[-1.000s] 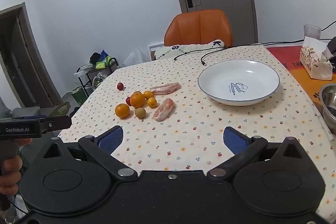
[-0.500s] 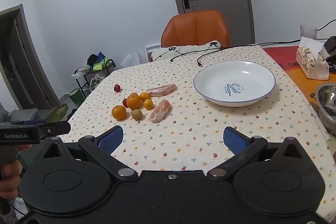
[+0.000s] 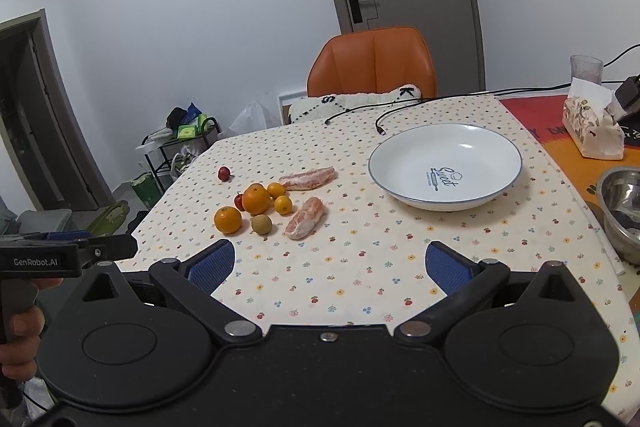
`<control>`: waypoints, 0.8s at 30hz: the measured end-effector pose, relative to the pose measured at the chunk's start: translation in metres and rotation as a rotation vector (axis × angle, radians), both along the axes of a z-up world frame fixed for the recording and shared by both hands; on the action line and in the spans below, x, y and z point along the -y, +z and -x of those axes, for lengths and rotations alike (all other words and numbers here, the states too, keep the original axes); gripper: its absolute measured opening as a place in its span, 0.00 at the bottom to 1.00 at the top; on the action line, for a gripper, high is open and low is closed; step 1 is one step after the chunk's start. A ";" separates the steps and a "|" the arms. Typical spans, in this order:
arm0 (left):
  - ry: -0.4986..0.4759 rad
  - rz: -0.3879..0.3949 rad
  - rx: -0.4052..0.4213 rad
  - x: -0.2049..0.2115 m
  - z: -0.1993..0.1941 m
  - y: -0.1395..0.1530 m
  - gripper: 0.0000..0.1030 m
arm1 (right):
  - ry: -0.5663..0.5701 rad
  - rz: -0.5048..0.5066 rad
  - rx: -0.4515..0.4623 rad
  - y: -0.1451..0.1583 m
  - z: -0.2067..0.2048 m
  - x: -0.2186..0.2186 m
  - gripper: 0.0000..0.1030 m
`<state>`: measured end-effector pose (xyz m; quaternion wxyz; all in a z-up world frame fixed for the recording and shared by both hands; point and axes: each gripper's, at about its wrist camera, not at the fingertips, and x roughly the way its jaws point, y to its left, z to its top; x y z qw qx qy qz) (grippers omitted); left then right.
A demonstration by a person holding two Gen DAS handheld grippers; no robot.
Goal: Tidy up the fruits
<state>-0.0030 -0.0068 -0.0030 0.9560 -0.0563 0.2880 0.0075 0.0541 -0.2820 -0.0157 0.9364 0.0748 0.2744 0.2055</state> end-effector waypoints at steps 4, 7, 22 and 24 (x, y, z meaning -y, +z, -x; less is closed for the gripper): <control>-0.002 0.000 0.000 0.000 0.000 0.000 1.00 | 0.003 0.000 0.000 0.000 0.001 0.000 1.00; -0.008 0.000 -0.002 0.000 0.000 0.000 1.00 | 0.002 0.000 0.000 0.000 0.001 -0.001 1.00; -0.009 -0.005 0.001 0.000 0.002 0.000 1.00 | 0.001 0.008 0.006 0.001 0.001 -0.001 1.00; -0.009 -0.004 0.001 0.000 0.002 0.000 1.00 | 0.001 0.009 0.006 0.001 0.001 -0.002 1.00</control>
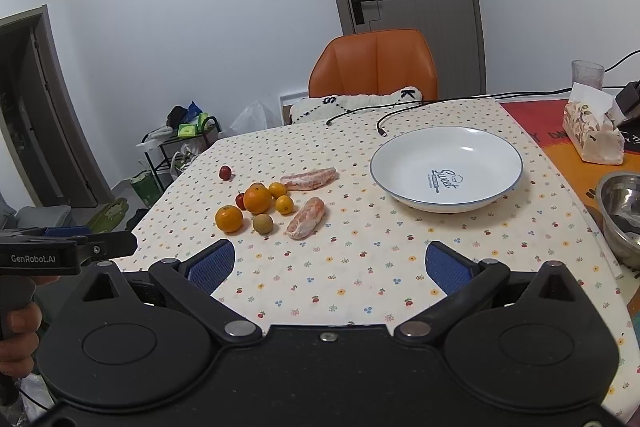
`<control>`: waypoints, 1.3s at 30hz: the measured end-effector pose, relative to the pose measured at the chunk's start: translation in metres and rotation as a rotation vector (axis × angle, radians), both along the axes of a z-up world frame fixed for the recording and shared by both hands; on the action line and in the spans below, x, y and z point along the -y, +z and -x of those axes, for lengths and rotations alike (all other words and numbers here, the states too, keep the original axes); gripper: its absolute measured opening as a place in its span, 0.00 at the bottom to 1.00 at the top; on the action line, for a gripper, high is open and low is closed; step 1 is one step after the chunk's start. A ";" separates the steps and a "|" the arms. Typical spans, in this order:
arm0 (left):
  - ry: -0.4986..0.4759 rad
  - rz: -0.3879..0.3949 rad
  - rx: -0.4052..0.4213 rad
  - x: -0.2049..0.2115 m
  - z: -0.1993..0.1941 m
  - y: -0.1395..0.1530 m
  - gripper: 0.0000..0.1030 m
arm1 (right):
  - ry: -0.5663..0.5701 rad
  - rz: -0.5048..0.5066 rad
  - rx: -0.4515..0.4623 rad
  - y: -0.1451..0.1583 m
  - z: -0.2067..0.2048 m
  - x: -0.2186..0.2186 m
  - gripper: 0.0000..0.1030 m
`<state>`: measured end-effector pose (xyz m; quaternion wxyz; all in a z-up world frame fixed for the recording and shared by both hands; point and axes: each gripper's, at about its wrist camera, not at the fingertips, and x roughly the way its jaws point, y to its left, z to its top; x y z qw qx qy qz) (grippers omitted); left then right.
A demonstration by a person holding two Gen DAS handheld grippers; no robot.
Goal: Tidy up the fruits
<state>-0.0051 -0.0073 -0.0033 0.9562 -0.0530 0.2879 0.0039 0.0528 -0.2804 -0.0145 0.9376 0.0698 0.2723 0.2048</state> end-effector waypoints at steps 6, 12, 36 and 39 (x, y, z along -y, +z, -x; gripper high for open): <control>-0.002 -0.002 0.003 0.000 0.000 0.000 1.00 | 0.000 0.000 0.001 0.000 0.000 0.001 1.00; 0.001 -0.004 0.003 0.000 0.000 0.001 1.00 | 0.001 0.000 0.003 0.001 0.000 0.001 1.00; 0.017 0.001 0.041 -0.002 -0.004 -0.002 1.00 | 0.005 -0.006 0.006 0.000 0.000 0.001 1.00; 0.029 0.003 0.054 -0.005 -0.009 -0.003 1.00 | 0.005 -0.007 0.000 -0.003 -0.005 0.000 1.00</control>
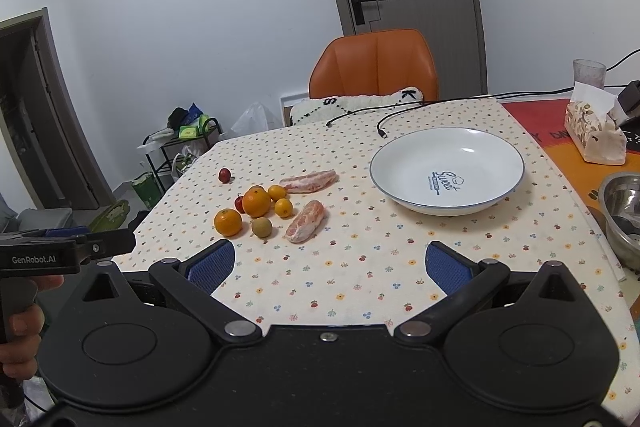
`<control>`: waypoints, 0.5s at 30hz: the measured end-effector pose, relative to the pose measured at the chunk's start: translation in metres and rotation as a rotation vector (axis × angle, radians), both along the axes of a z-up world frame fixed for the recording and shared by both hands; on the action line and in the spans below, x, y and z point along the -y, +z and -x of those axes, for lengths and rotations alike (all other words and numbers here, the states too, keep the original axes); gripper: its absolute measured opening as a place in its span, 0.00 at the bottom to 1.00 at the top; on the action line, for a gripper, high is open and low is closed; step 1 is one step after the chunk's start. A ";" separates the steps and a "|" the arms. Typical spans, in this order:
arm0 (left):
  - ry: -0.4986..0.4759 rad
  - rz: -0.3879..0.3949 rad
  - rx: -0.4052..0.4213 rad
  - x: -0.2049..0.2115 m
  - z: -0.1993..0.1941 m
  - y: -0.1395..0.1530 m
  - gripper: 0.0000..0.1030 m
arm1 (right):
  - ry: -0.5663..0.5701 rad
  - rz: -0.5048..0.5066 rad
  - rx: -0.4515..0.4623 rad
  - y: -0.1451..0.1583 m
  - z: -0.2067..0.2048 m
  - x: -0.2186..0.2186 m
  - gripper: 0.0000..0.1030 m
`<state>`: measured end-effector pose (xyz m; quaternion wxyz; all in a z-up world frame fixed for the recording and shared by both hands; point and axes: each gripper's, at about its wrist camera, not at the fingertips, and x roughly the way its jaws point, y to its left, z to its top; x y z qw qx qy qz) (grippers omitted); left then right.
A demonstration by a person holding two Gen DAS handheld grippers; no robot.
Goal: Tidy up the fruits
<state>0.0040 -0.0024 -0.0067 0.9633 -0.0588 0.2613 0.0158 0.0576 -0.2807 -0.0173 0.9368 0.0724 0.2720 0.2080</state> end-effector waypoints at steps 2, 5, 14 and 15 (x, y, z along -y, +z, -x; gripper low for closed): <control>0.009 0.005 0.004 -0.003 -0.005 -0.003 1.00 | 0.003 0.007 0.000 -0.001 -0.004 -0.002 1.00; 0.013 0.013 0.003 -0.008 -0.013 -0.008 1.00 | 0.002 0.021 0.000 -0.004 -0.011 -0.004 1.00; 0.003 0.057 -0.022 -0.017 -0.037 -0.025 0.98 | 0.031 0.037 -0.010 -0.013 -0.033 -0.018 1.00; 0.001 0.059 -0.022 -0.017 -0.039 -0.026 0.98 | 0.034 0.036 -0.014 -0.015 -0.035 -0.020 1.00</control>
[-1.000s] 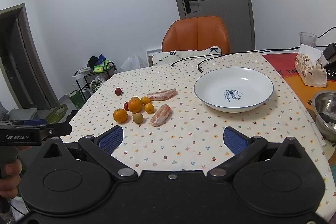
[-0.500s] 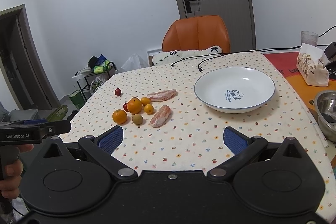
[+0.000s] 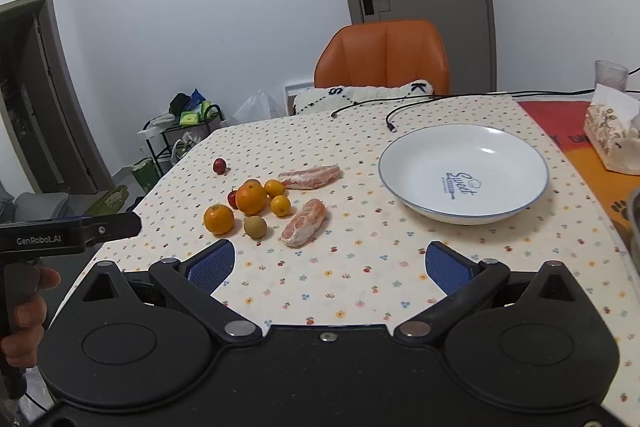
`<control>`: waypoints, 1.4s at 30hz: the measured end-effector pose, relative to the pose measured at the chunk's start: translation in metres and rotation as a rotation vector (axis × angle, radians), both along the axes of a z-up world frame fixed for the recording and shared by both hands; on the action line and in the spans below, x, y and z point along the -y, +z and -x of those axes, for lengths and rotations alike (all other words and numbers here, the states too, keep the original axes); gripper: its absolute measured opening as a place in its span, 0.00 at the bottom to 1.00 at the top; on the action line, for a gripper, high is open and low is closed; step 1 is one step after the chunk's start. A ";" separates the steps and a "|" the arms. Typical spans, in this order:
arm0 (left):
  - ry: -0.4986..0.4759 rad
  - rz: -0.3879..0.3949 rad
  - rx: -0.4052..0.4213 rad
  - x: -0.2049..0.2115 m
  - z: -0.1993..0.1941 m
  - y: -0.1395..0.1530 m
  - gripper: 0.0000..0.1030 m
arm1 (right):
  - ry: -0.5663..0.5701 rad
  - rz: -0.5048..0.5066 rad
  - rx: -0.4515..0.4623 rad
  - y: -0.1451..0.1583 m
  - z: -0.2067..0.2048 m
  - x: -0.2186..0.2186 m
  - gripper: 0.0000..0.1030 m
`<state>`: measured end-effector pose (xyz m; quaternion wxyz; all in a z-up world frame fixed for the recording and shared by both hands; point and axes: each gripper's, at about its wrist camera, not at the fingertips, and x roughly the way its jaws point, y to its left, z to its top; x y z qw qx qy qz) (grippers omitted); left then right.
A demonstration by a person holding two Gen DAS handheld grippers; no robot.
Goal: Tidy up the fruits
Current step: 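Grasp the large orange with the left gripper while the right gripper grasps the round pink meat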
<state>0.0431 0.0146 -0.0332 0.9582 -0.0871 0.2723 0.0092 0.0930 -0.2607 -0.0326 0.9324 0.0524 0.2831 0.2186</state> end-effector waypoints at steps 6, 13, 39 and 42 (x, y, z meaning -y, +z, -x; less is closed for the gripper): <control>-0.004 -0.005 -0.003 0.001 -0.015 -0.009 0.98 | 0.005 -0.031 -0.022 -0.011 -0.013 -0.007 1.00; -0.015 0.007 -0.011 0.002 -0.032 -0.022 0.92 | 0.015 -0.079 -0.035 -0.022 -0.032 -0.013 1.00; 0.016 0.029 -0.103 -0.013 -0.101 -0.056 0.61 | 0.031 -0.023 -0.130 -0.059 -0.102 -0.064 0.71; 0.021 0.017 -0.112 -0.012 -0.107 -0.060 0.61 | 0.030 -0.002 -0.129 -0.061 -0.107 -0.071 0.71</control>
